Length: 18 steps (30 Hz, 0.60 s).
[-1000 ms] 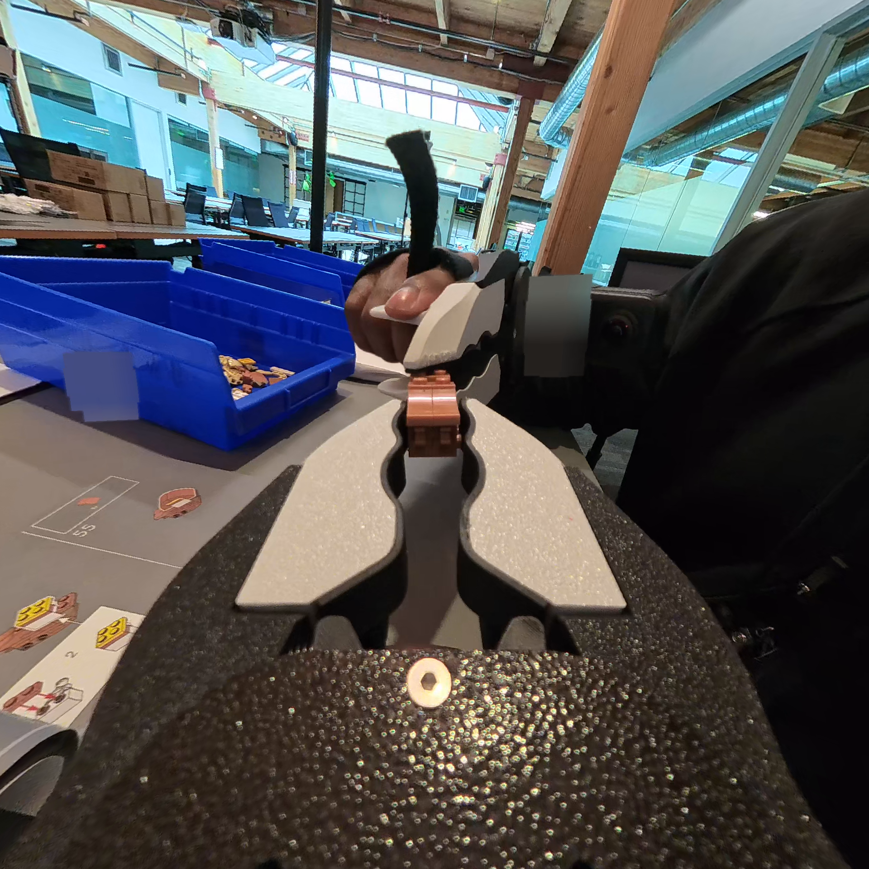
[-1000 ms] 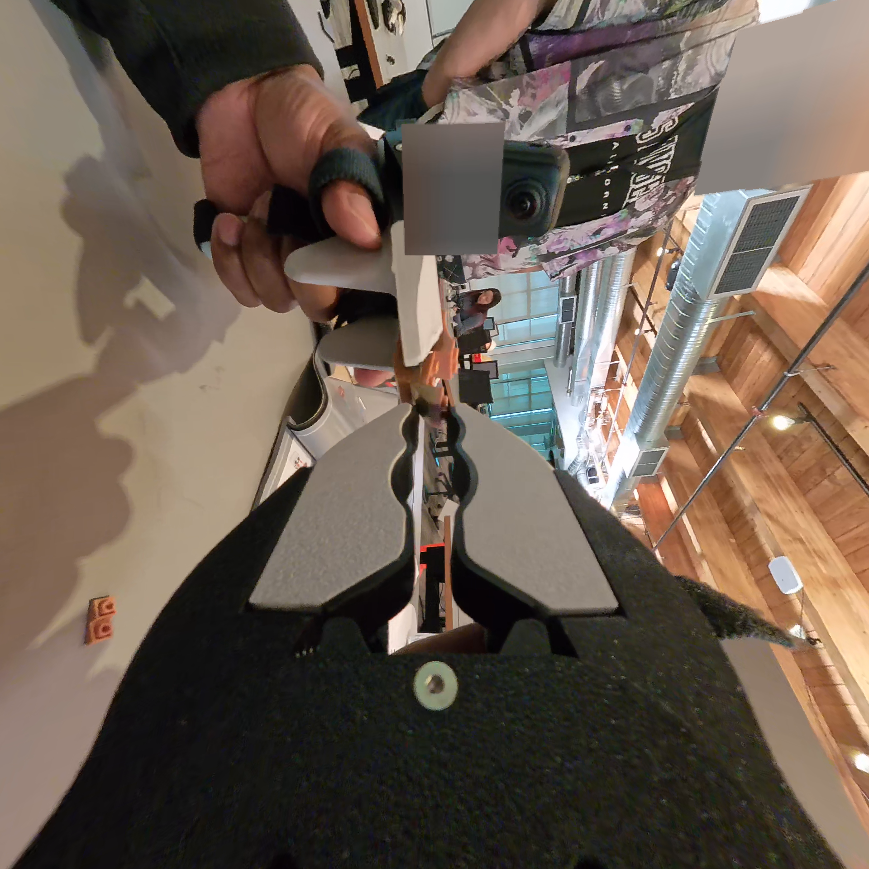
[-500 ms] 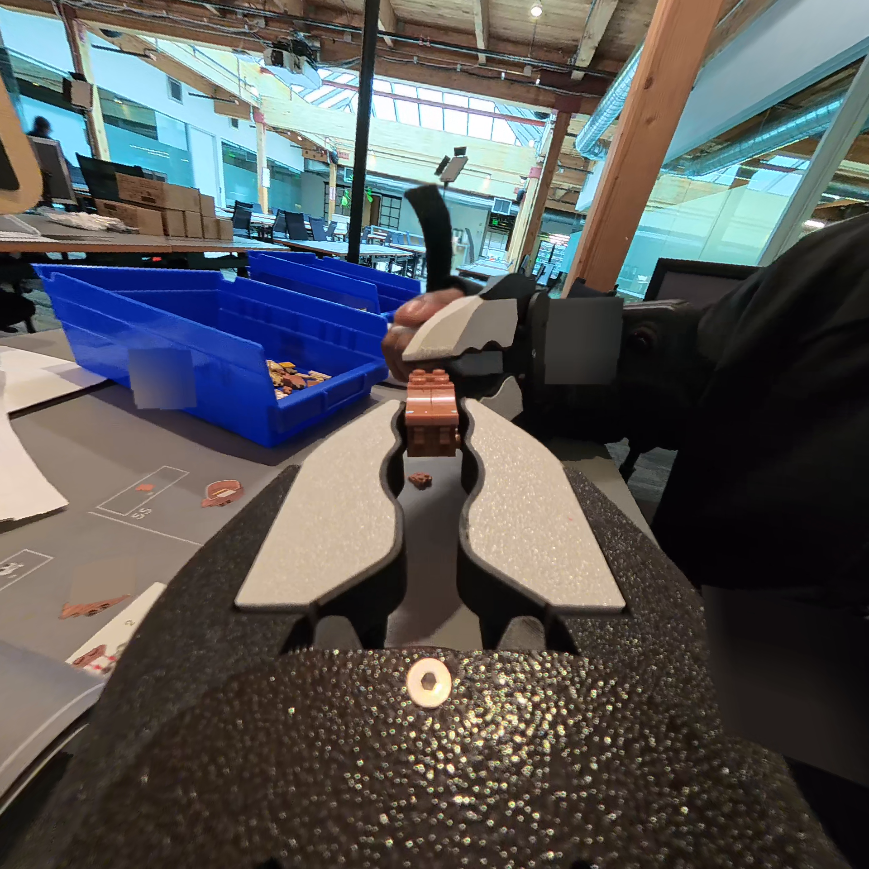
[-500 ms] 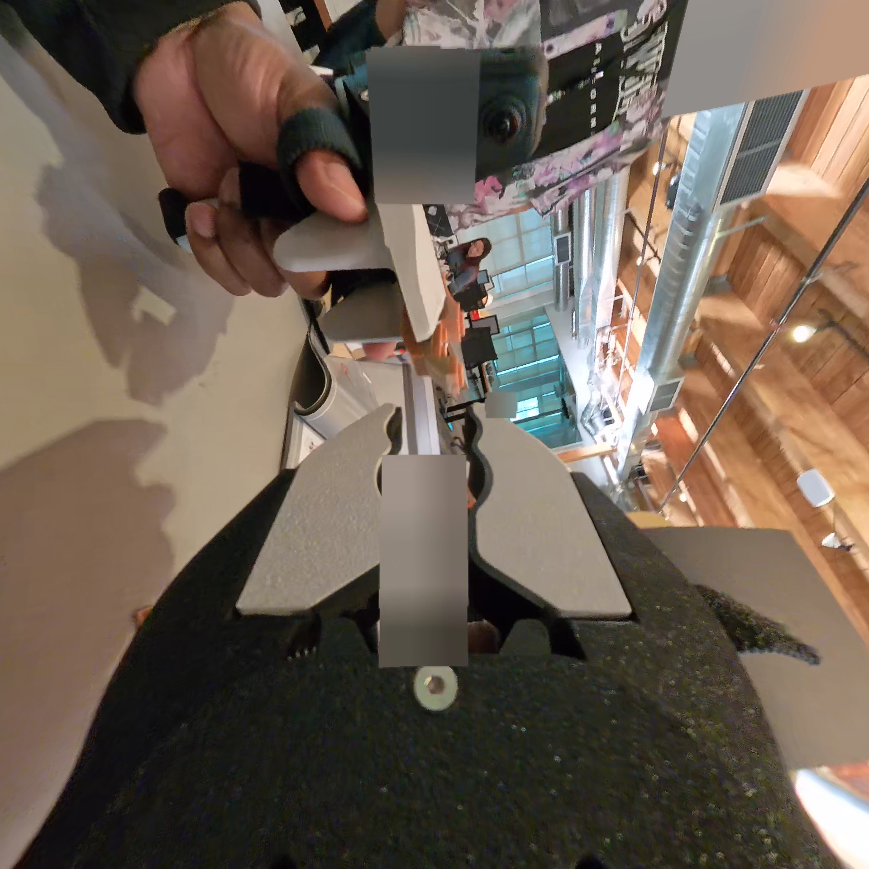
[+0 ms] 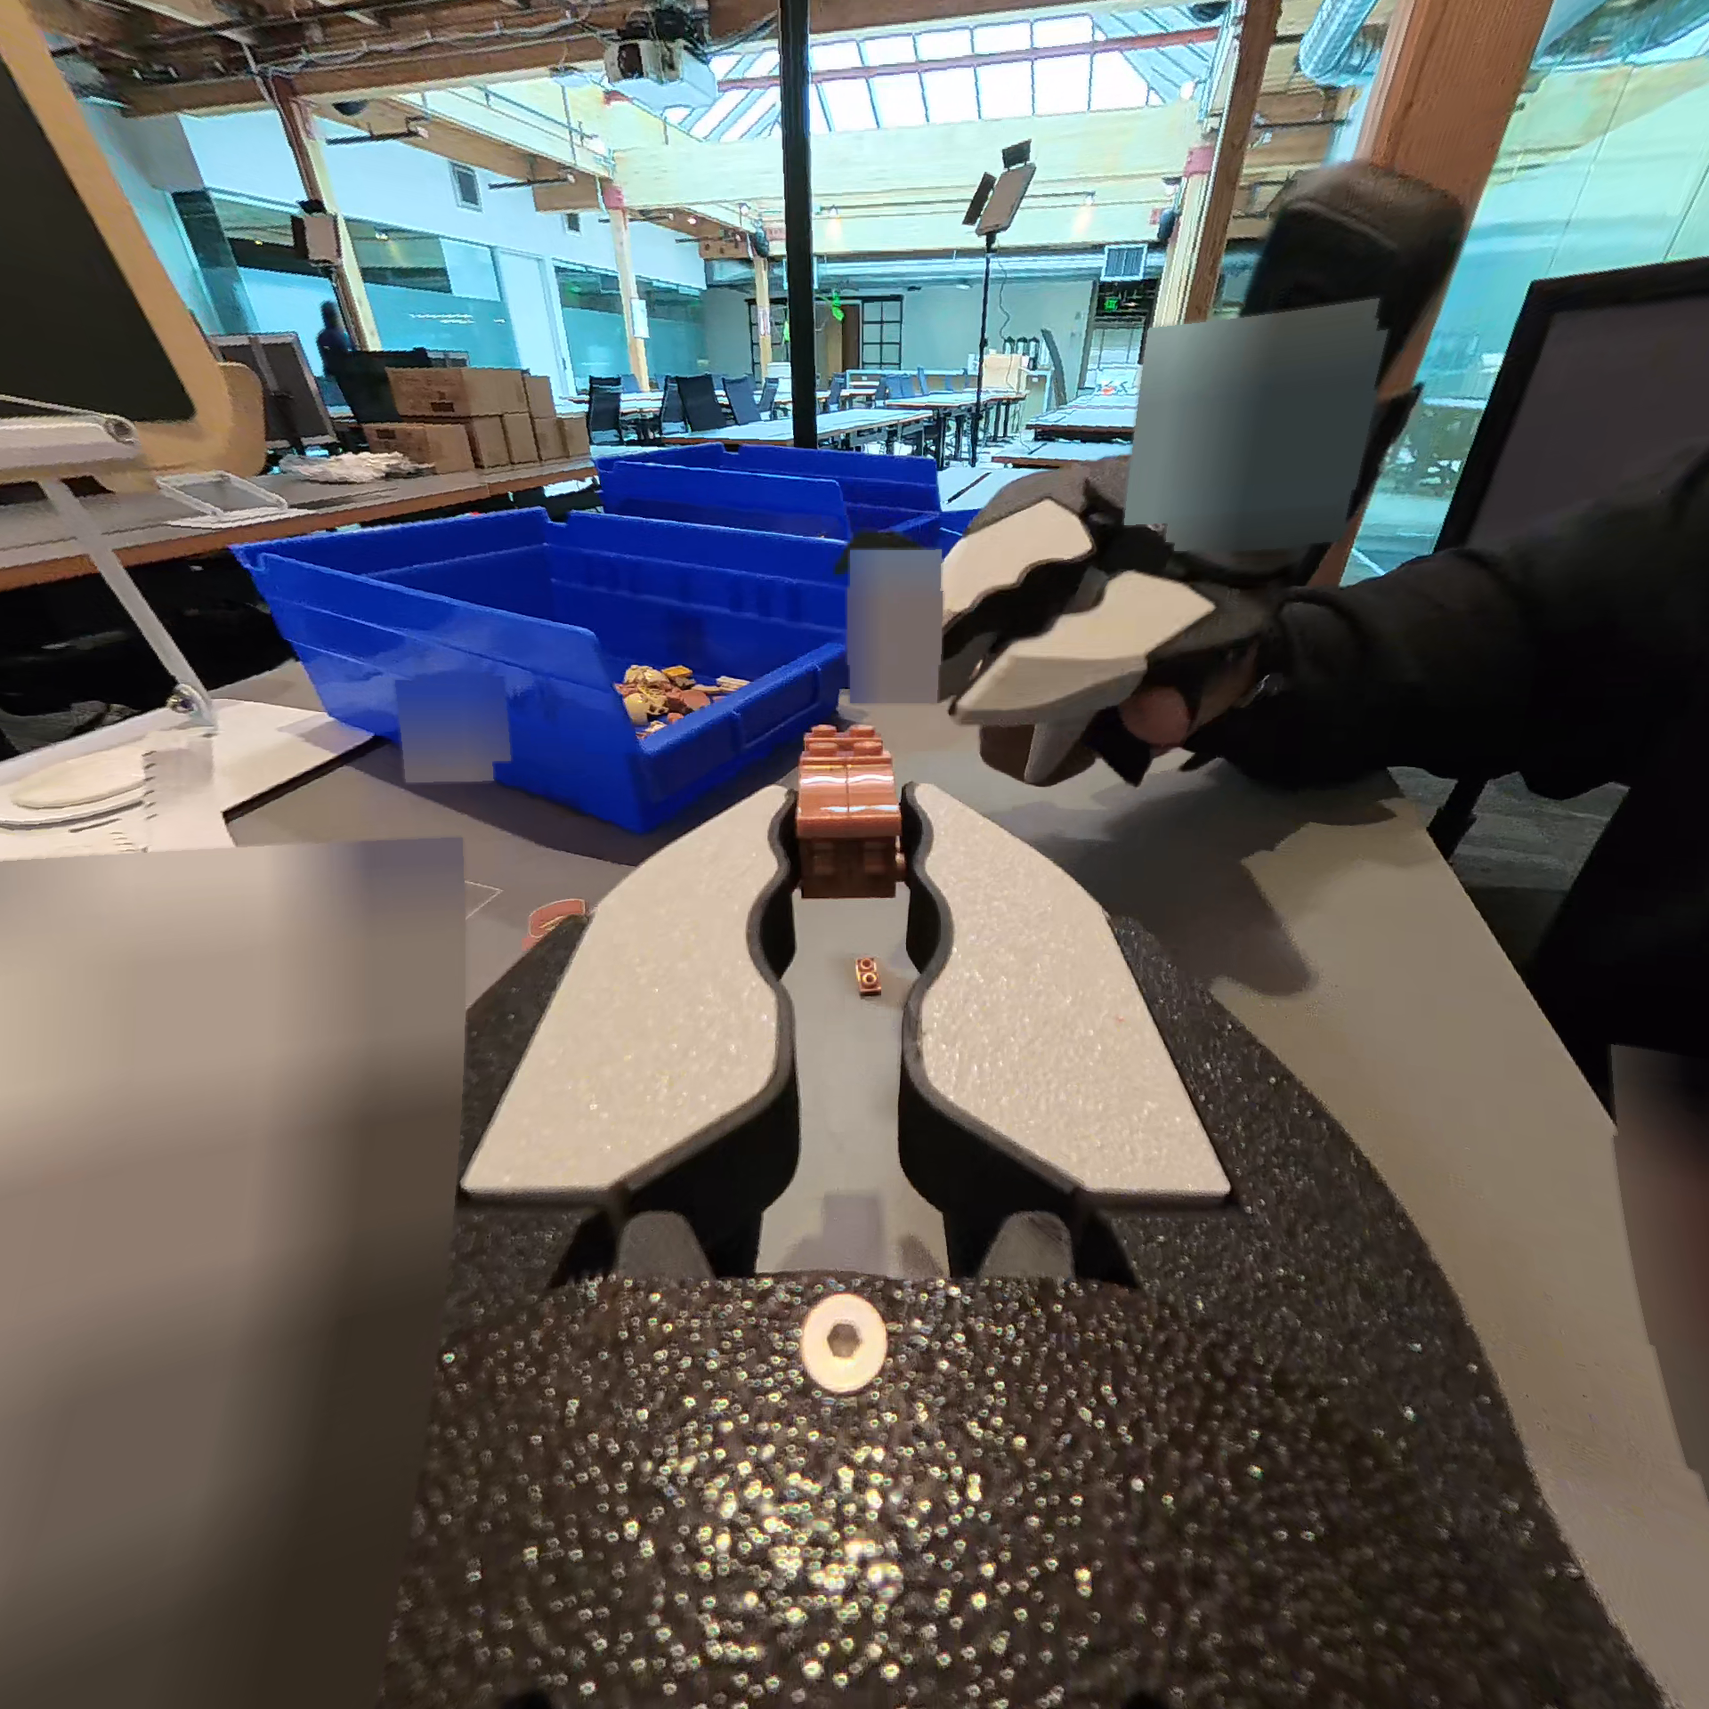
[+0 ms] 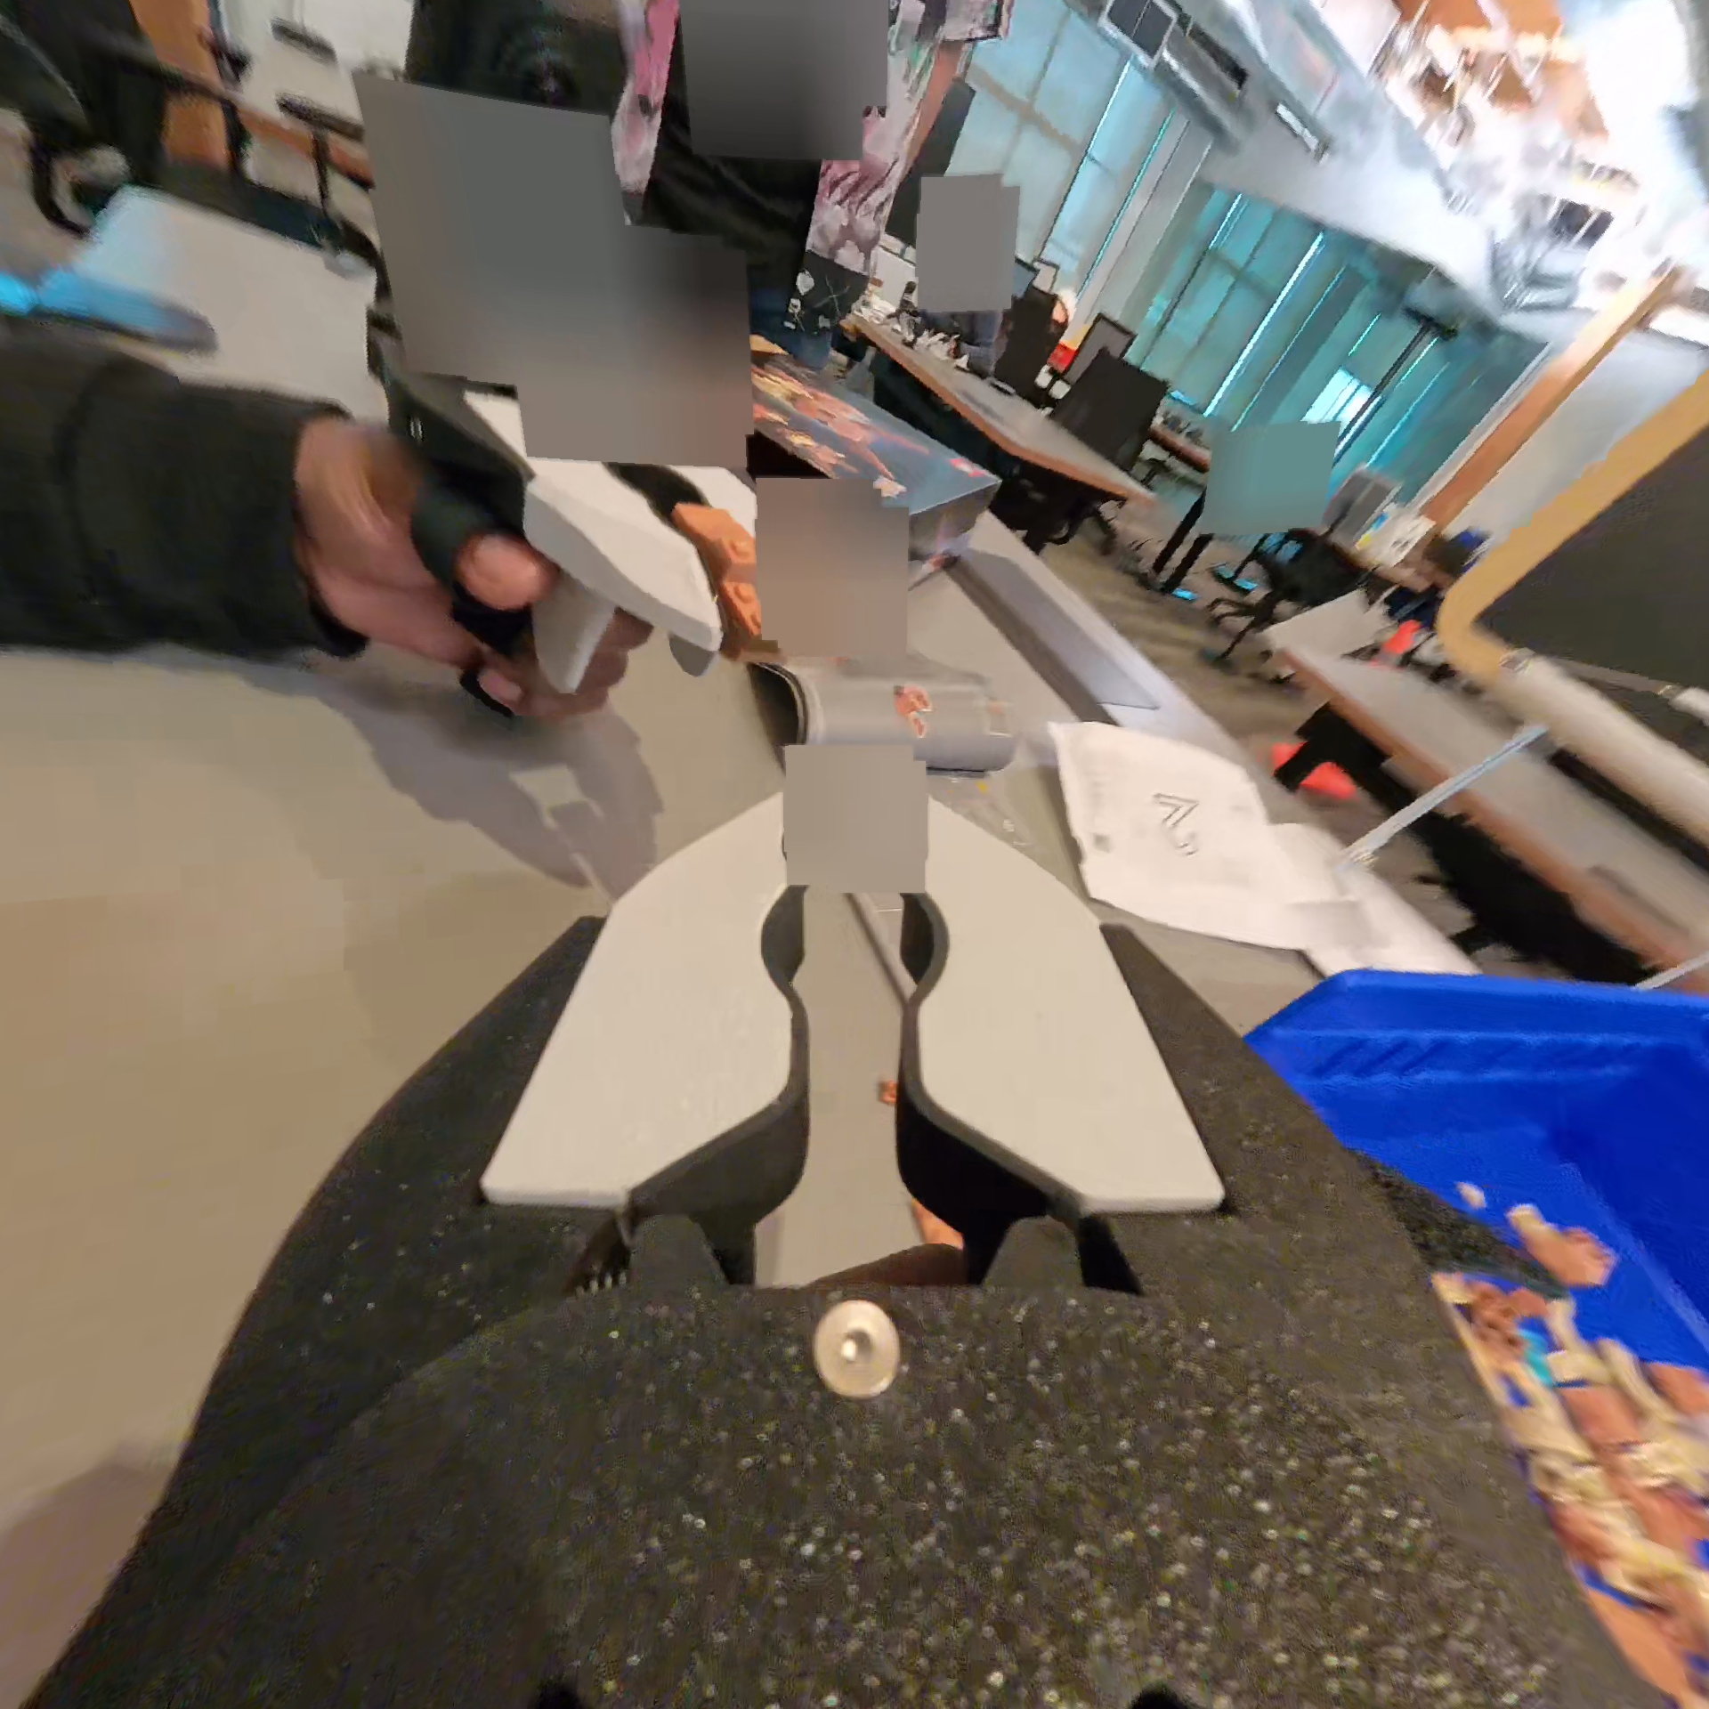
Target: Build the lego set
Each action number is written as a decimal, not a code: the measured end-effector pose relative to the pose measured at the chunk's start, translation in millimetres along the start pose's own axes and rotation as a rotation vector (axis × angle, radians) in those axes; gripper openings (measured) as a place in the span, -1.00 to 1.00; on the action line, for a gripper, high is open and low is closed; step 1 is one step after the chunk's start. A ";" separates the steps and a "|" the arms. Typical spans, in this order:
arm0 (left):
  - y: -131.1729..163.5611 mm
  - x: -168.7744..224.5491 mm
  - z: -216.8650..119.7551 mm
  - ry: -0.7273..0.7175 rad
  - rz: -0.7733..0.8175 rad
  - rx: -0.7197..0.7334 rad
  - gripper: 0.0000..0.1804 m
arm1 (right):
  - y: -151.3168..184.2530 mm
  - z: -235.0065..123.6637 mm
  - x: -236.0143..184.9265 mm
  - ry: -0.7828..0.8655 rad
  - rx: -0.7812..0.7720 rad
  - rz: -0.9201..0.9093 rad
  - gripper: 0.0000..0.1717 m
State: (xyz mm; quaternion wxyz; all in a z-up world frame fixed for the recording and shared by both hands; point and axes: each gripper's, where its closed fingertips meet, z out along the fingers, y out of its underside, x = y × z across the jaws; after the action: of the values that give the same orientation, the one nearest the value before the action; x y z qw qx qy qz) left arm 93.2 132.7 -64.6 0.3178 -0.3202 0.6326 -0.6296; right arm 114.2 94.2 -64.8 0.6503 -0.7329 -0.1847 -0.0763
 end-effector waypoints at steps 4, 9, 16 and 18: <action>3.7 10.8 3.0 0.016 0.015 -0.007 -0.79 | -9.7 -3.8 2.5 -0.033 0.060 0.118 -0.95; 4.1 23.8 4.2 0.047 0.037 -0.009 -0.79 | -11.0 -0.2 -5.9 -0.112 0.071 0.189 -0.79; 8.6 29.6 6.3 0.101 0.030 -0.033 -0.79 | -18.0 2.7 -20.7 -0.313 0.088 0.365 -0.61; 9.9 32.1 7.3 0.114 0.032 -0.041 -0.79 | -16.7 3.1 -21.9 -0.338 0.078 0.379 -0.60</action>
State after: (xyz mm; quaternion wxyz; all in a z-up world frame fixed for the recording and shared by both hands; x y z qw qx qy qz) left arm 80.0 102.5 -74.5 0.2847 -0.2800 0.6676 -0.6284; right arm 87.5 94.9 -57.5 0.6406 -0.7312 -0.1528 0.1776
